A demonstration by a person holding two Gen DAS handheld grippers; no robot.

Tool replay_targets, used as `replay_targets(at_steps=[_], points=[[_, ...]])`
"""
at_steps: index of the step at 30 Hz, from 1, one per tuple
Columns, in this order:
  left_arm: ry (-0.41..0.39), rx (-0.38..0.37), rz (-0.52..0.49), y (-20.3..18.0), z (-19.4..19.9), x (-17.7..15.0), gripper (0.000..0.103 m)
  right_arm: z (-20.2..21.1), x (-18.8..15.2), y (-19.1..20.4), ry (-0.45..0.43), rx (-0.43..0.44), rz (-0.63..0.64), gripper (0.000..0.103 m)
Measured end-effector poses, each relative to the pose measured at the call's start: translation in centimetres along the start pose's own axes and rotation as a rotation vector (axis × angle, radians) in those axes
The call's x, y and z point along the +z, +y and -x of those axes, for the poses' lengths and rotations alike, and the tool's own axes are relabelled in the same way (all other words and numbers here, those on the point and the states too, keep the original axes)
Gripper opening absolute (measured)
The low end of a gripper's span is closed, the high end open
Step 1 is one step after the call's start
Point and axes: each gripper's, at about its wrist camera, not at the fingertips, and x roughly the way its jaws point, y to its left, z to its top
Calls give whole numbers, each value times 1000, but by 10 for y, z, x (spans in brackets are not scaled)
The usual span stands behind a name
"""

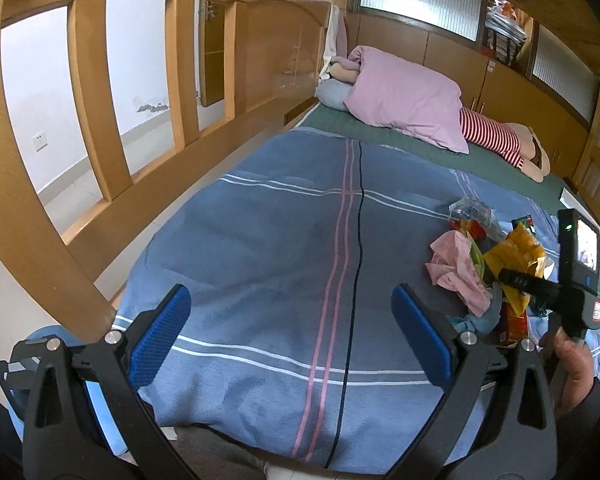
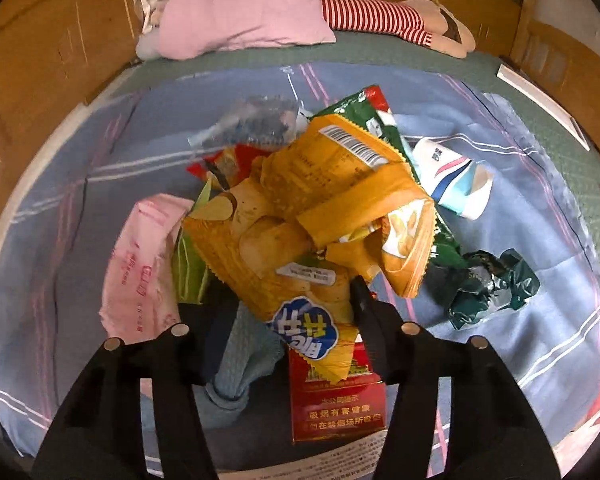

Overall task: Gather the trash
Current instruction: 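Reach the right gripper into the pile and grasp the yellow snack bag, then lift the yellow bag with the right gripper while the left gripper grasps pink tissue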

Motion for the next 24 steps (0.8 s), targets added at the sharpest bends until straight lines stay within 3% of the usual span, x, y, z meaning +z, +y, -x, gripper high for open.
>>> replay_targets(at_steps=[1, 9, 15, 19, 24], points=[[5, -3, -2, -2, -1, 0, 100, 4, 0, -1, -10, 8, -3, 48], [-5, -40, -58, -25, 0, -3, 100, 68, -16, -19, -108, 119, -26, 45], [14, -149, -123, -71, -15, -3, 100, 106, -47, -64, -156, 109, -104, 45], [48, -206, -160, -115, -46, -3, 100, 109, -65, -85, -172, 99, -156, 45], [113, -213, -196, -161, -99, -8, 100, 106, -70, -100, -190, 132, -206, 45]])
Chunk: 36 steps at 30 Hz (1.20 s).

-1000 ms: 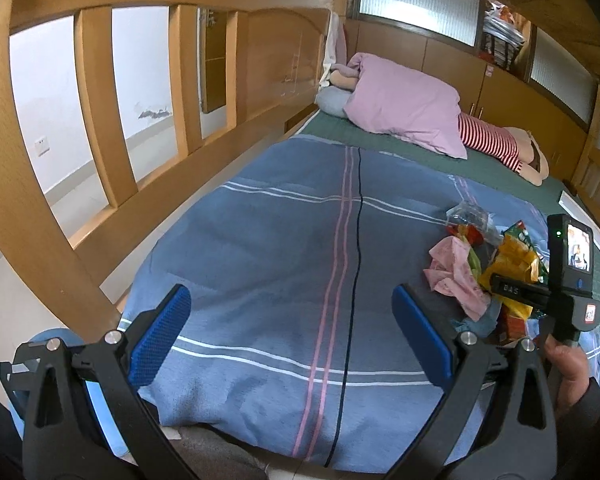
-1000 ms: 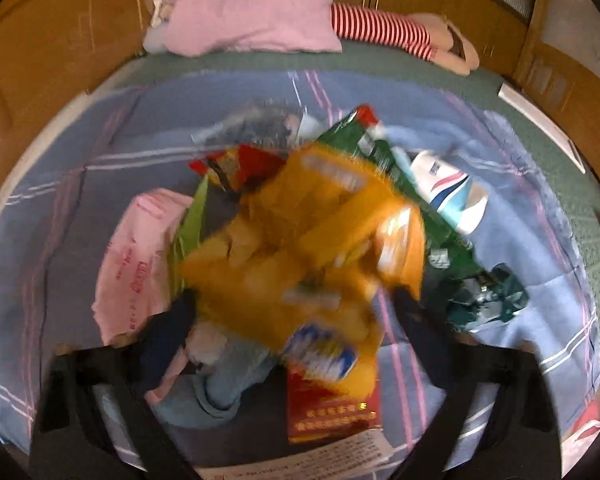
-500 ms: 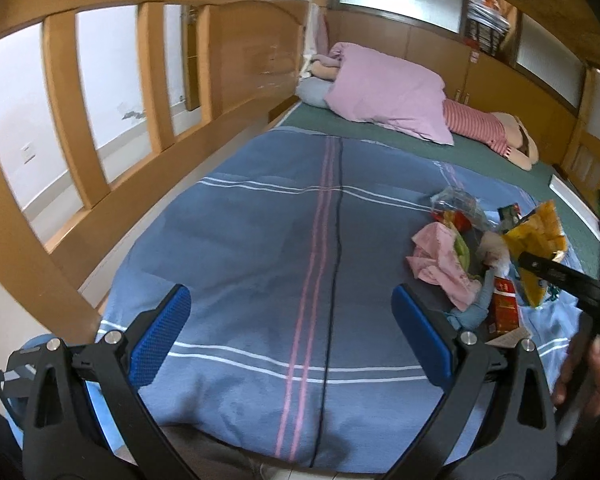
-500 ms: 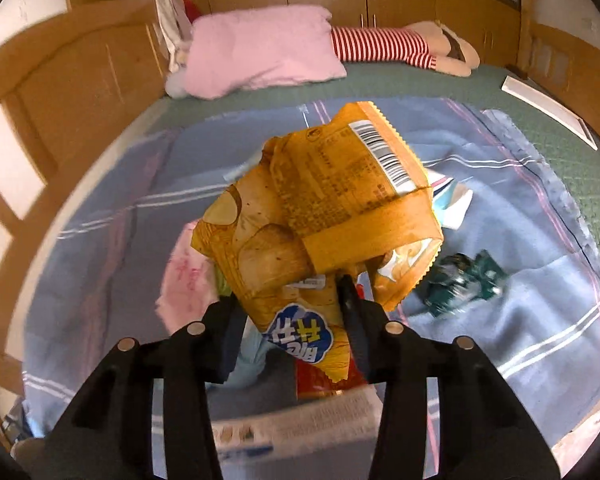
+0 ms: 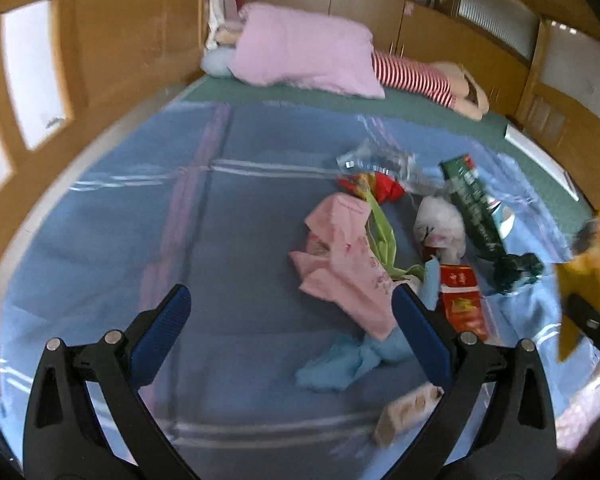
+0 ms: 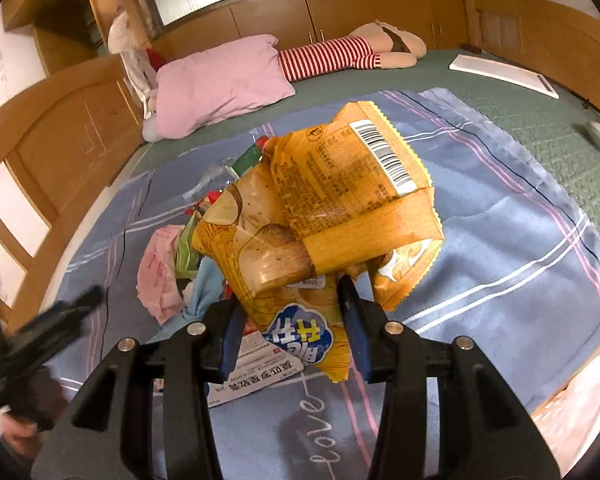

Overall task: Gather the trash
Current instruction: 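Lift the yellow bag with the right gripper while the left gripper grasps pink tissue, then carry both items to the wastebasket and open the left gripper over it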

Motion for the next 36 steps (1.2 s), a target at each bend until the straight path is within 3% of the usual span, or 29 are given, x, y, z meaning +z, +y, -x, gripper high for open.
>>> replay_targets(at_steps=[4, 9, 11, 13, 14, 16, 19, 26, 36], points=[[88, -14, 27, -13, -45, 4, 100, -2, 1, -8, 4, 29, -25, 46], [131, -39, 25, -25, -74, 5, 100, -4, 2, -15, 7, 54, -52, 46], [138, -39, 28, -24, -79, 3, 94, -4, 2, -19, 13, 66, -70, 46], [146, -47, 28, -22, -80, 2, 59, -3, 2, -21, 12, 72, -87, 46], [161, -53, 30, -19, -81, 2, 49, -3, 2, -21, 11, 76, -90, 46], [181, -56, 47, -12, -78, 2, 39, -3, 2, -21, 9, 80, -94, 47], [146, -40, 40, -7, -67, 5, 29, -2, 2, -20, 5, 83, -90, 47], [11, 22, -38, -4, -14, 13, 25, 6, 3, -12, -43, 76, -62, 47], [-116, -28, -72, -8, 85, 16, 22, 37, -2, -3, -156, 45, -11, 47]])
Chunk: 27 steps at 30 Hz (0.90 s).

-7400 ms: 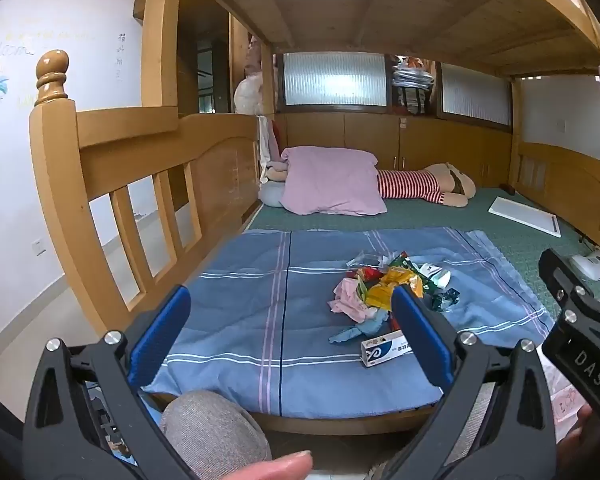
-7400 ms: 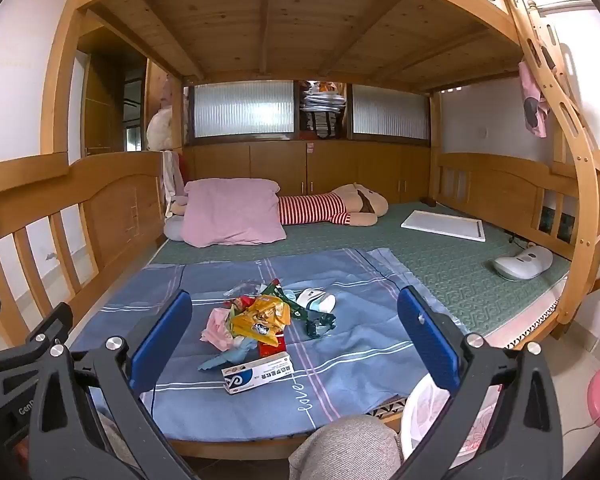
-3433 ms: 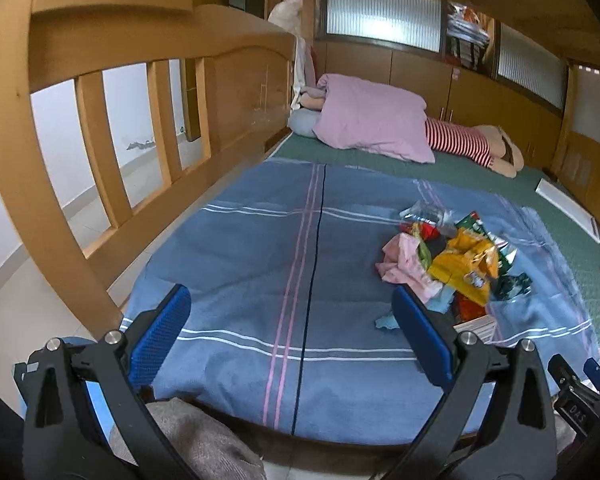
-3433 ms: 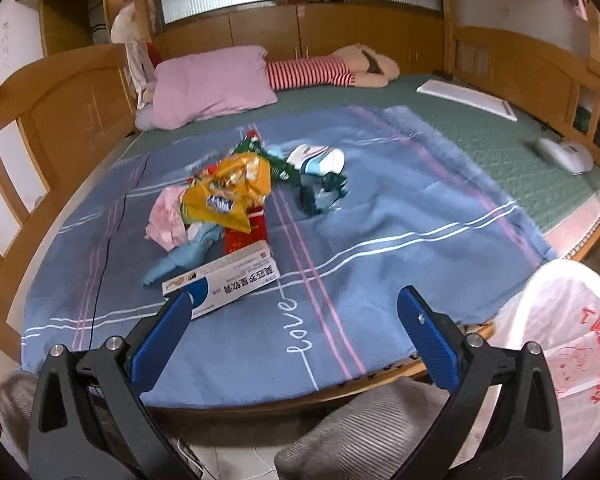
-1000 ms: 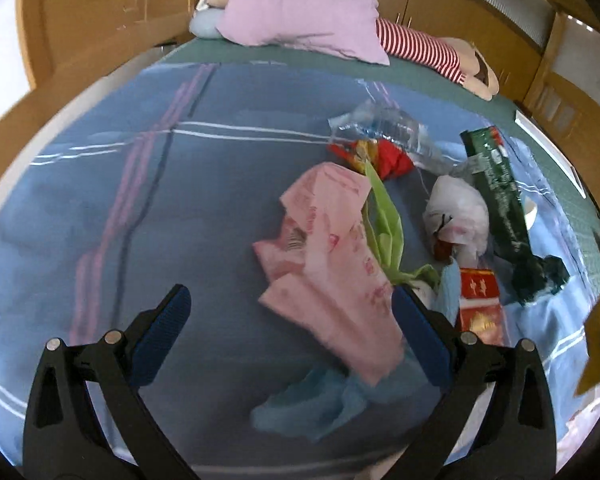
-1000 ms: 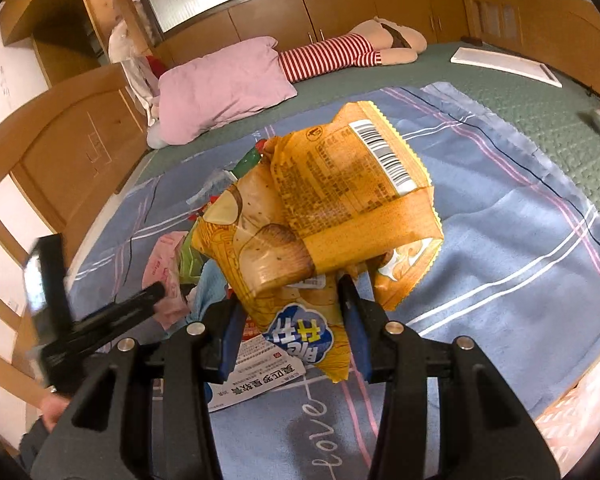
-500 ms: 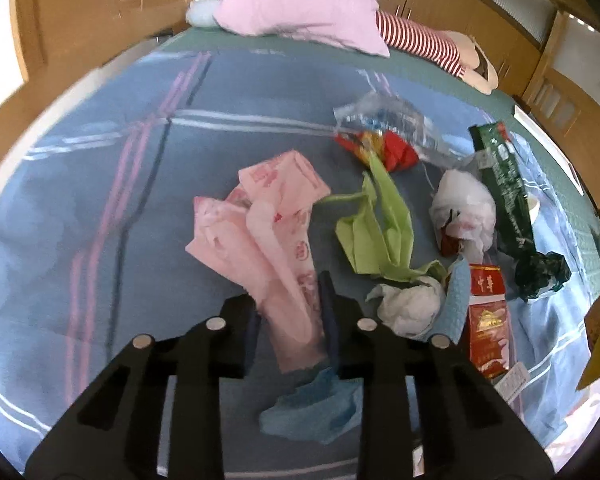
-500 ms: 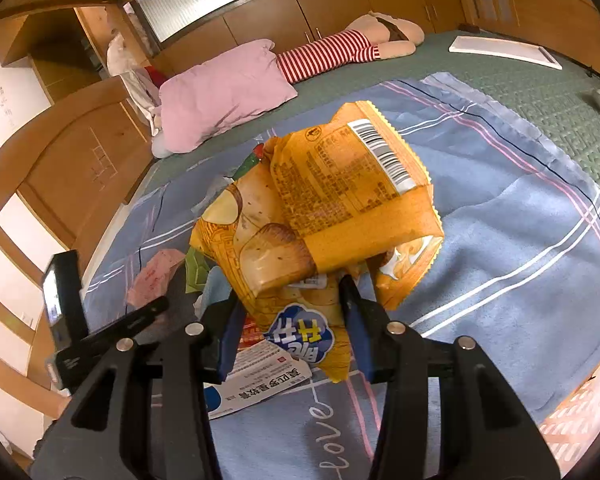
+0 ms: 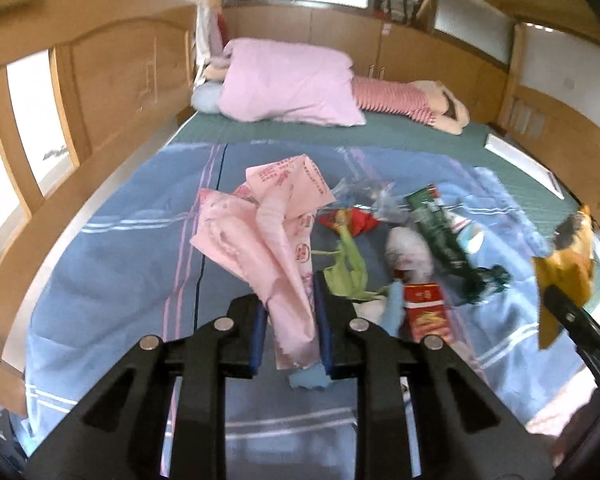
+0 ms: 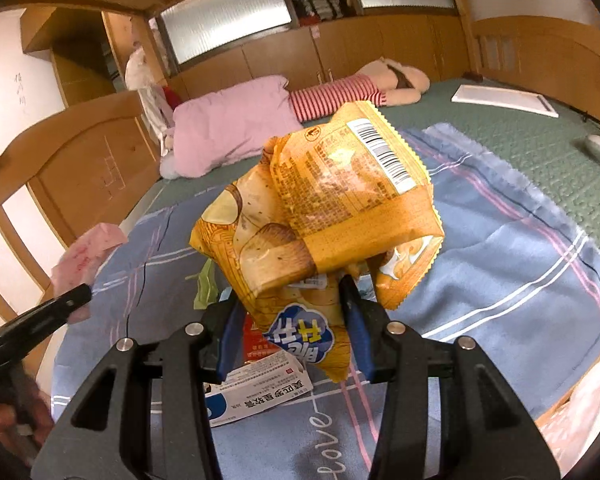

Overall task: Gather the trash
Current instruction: 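Carry both items to the wastebasket and open the left gripper over it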

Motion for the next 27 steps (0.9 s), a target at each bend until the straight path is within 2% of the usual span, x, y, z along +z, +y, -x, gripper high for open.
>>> replay_targets(at_steps=[5, 11, 16, 21, 24, 27], points=[[-52, -64, -53, -26, 40, -3, 22, 40, 0, -14, -34, -6, -40, 47], [-96, -221, -122, -81, 83, -10, 23, 116, 0, -42, -132, -80, -50, 47], [-112, -415, -232, -155, 120, -28, 23, 184, -13, -79, -202, -180, -113, 47], [-100, -598, -344, -231, 148, -56, 23, 251, -37, -118, -261, -316, -188, 47], [-63, -676, -399, -267, 156, -75, 23, 281, -52, -139, -285, -389, -220, 48], [-47, -714, -457, -297, 163, -96, 23, 300, -66, -158, -293, -449, -255, 48]])
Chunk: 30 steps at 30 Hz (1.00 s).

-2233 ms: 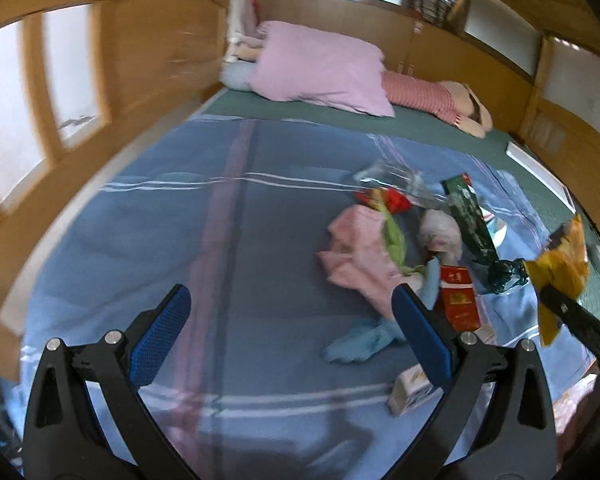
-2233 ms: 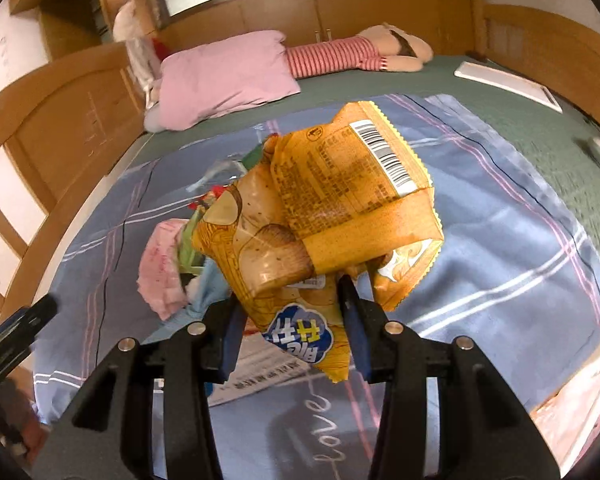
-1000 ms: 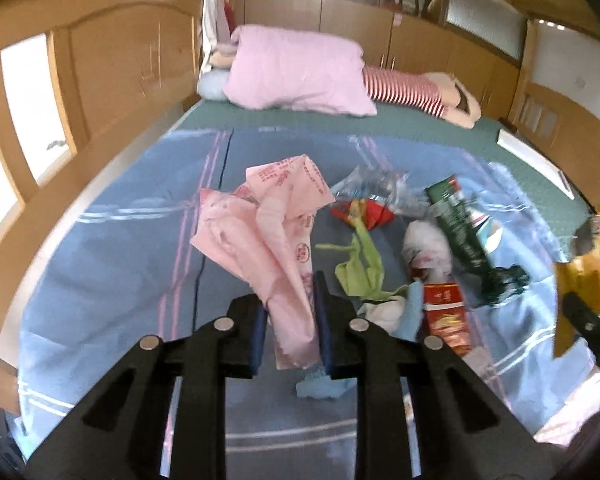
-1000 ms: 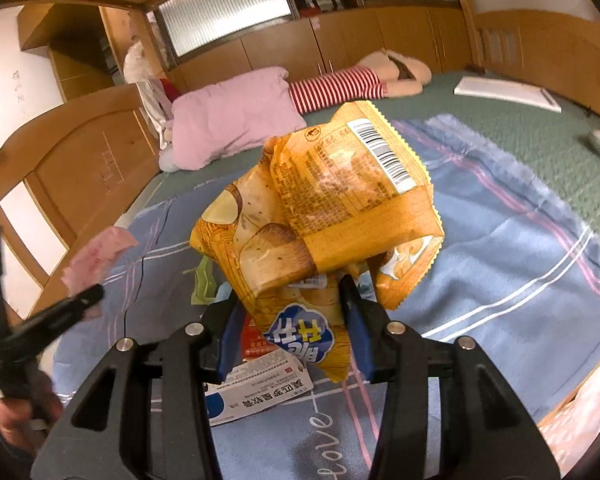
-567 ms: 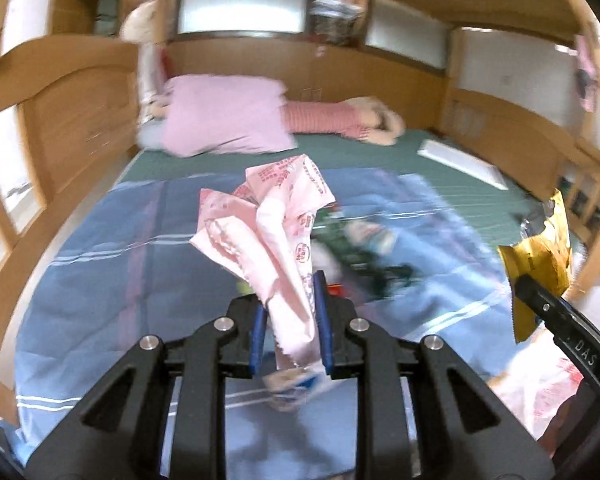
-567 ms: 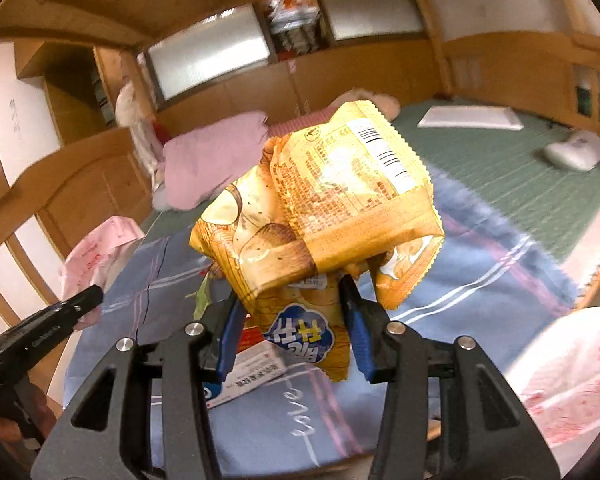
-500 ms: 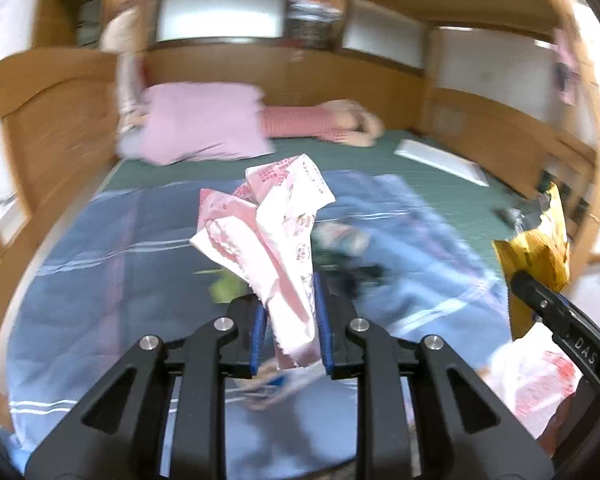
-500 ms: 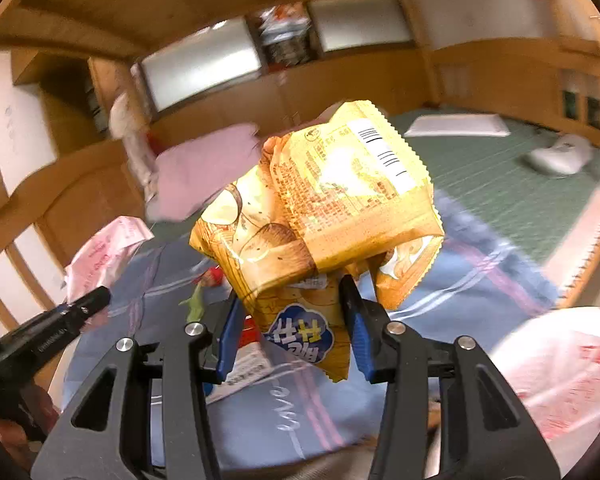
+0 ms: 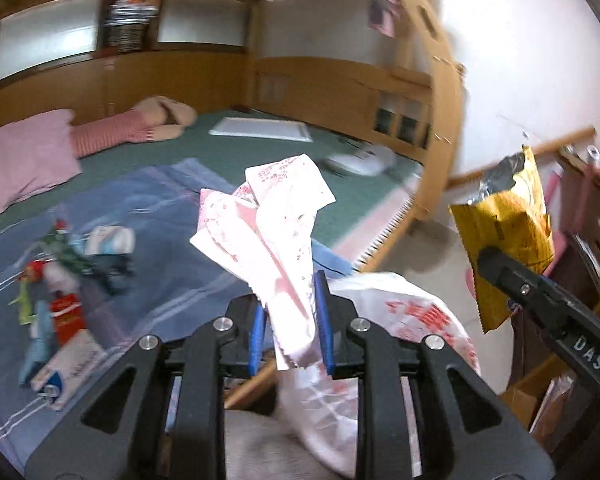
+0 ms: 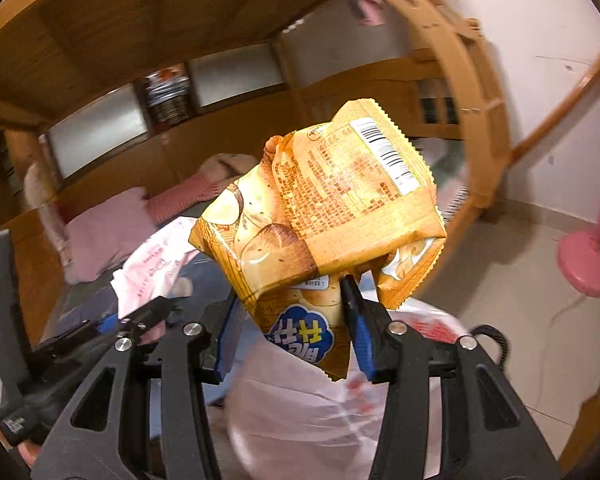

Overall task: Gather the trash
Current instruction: 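Carry both items to the wastebasket and open the left gripper over it, then open the right gripper to drop the yellow bag into the wastebasket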

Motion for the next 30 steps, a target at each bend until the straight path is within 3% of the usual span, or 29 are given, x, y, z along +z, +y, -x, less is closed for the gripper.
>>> replay_targets(at_steps=[6, 11, 14, 16, 18, 30], points=[[63, -21, -55, -45, -33, -15, 24, -4, -16, -31, 26, -88, -42, 48], [95, -3, -82, -58, -47, -22, 26, -2, -24, -46, 45, -115, -60, 48], [106, 25, -86, -62, -51, -23, 40, 1, -25, -50, 45, -119, -67, 48], [101, 43, -88, -63, -51, -23, 57, 2, -22, -48, 44, -119, -70, 48], [91, 55, -101, -64, -48, -22, 61, 3, -23, -48, 44, -118, -70, 48], [58, 118, -46, -39, -29, -17, 65, -2, -25, -44, 69, -109, -61, 48]])
